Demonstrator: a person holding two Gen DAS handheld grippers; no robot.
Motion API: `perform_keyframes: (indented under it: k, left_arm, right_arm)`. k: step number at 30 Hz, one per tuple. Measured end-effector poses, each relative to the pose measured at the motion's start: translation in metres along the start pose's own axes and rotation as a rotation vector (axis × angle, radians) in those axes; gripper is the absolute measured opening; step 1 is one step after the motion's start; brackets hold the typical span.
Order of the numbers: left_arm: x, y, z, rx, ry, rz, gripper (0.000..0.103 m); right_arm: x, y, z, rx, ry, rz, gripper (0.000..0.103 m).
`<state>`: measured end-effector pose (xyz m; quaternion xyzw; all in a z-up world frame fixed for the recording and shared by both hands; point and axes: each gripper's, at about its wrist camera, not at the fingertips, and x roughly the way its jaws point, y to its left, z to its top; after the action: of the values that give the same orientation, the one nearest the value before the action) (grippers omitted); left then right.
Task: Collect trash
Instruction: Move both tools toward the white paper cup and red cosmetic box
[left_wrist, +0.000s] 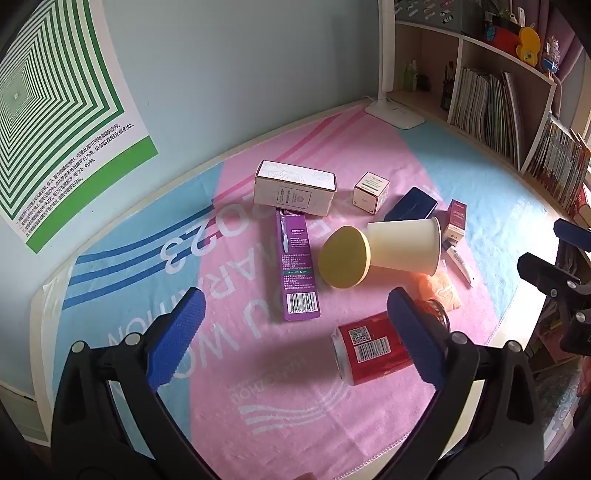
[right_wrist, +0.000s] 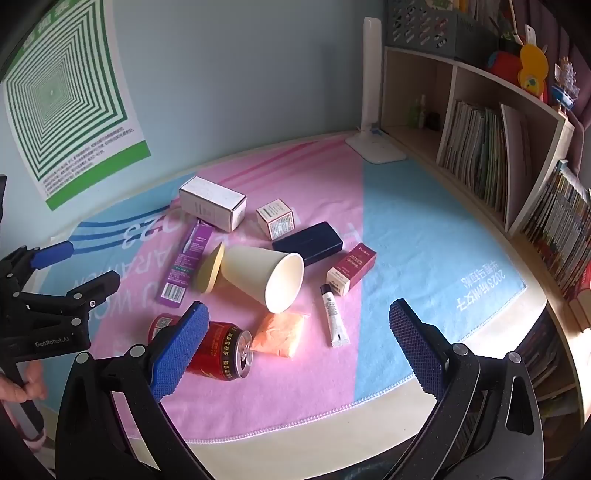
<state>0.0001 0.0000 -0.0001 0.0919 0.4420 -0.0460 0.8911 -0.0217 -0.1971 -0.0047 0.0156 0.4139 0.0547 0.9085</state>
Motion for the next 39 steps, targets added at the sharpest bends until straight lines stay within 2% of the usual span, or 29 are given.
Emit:
perform_keyframes:
  k: [39]
  left_arm:
    - [-0.0015, 0.0009, -0.0031, -0.001, -0.008, 0.007, 0.097]
  right_arm:
    - [-0.0028, -0.0012, -0.0020, -0.004, 0.007, -0.002, 0.097]
